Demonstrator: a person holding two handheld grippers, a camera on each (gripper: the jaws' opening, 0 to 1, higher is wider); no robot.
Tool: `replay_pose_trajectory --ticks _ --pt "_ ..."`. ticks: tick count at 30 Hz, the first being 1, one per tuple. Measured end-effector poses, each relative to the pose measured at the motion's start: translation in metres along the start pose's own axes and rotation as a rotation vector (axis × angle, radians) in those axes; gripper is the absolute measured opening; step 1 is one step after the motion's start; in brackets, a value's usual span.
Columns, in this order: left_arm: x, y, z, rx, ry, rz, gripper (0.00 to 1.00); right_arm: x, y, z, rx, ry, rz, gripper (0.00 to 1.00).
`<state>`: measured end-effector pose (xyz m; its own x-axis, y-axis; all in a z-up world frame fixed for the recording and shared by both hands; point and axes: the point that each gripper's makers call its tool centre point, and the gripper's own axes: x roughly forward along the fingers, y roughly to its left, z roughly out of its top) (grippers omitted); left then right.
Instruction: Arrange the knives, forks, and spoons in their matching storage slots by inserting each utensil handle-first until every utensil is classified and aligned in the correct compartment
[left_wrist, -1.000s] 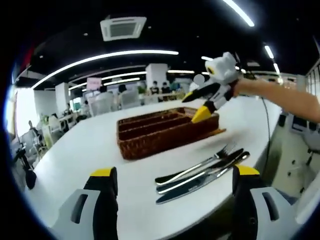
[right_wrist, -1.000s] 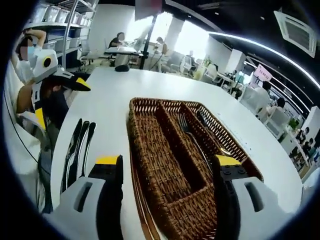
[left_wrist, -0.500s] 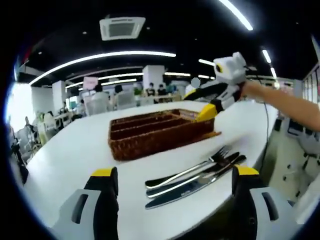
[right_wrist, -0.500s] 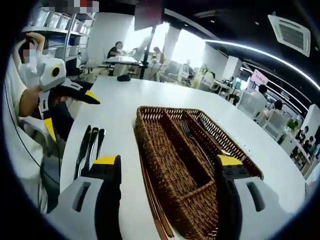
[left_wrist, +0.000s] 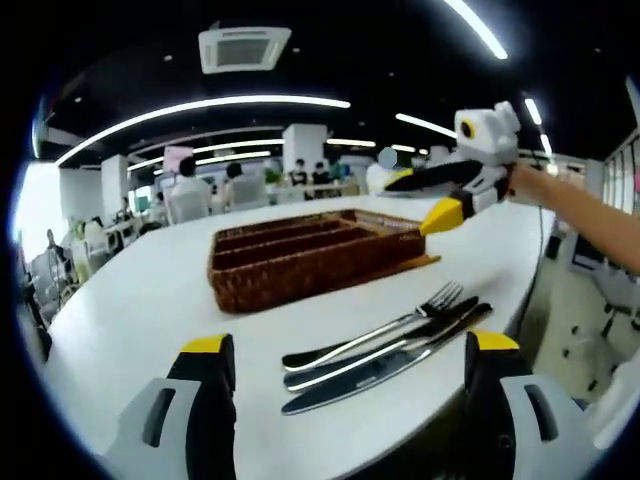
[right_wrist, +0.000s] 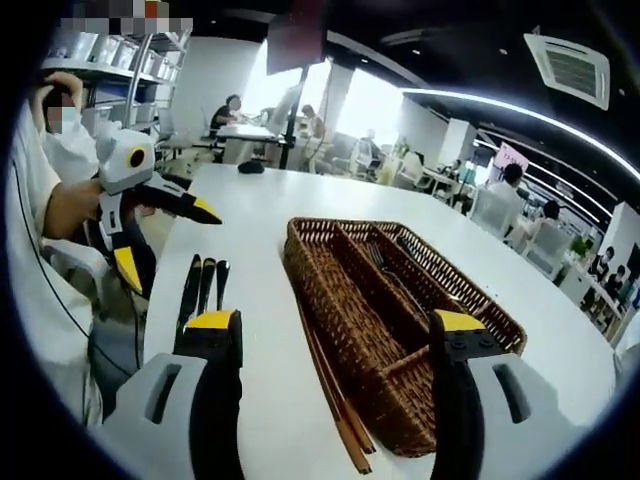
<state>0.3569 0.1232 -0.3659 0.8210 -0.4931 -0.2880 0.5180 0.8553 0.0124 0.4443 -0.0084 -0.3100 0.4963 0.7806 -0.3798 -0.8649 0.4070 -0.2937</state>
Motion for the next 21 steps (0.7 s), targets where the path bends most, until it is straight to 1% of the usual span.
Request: replay_pose_trajectory --ticks 3,5,8,10,12,16,17,21 --pt "0.001 0.000 0.000 0.007 0.005 -0.004 0.96 -0.008 0.015 0.002 0.011 -0.021 -0.003 0.79" --pt "0.002 0.000 0.001 0.013 0.002 -0.004 0.96 -0.002 0.011 0.003 0.011 -0.028 -0.001 0.79" --pt "0.003 0.001 0.005 0.009 -0.007 -0.005 0.96 -0.005 0.014 0.002 0.008 -0.037 -0.011 0.79" --pt "0.003 -0.001 0.007 0.007 -0.017 -0.008 0.96 -0.008 0.017 0.000 0.035 -0.061 -0.012 0.79" --pt "0.003 -0.001 0.008 0.008 -0.021 -0.013 0.96 -0.010 0.018 -0.004 0.056 -0.065 -0.015 0.79" --pt "0.005 -0.003 0.008 0.015 -0.021 -0.027 0.95 -0.013 0.021 -0.010 0.065 -0.066 -0.023 0.78" --pt "0.005 -0.003 0.008 0.018 -0.023 -0.030 0.95 -0.014 0.022 -0.012 0.083 -0.071 -0.026 0.78" --pt "0.006 -0.003 0.010 0.017 -0.030 -0.039 0.95 -0.016 0.027 -0.020 0.109 -0.080 -0.033 0.78"
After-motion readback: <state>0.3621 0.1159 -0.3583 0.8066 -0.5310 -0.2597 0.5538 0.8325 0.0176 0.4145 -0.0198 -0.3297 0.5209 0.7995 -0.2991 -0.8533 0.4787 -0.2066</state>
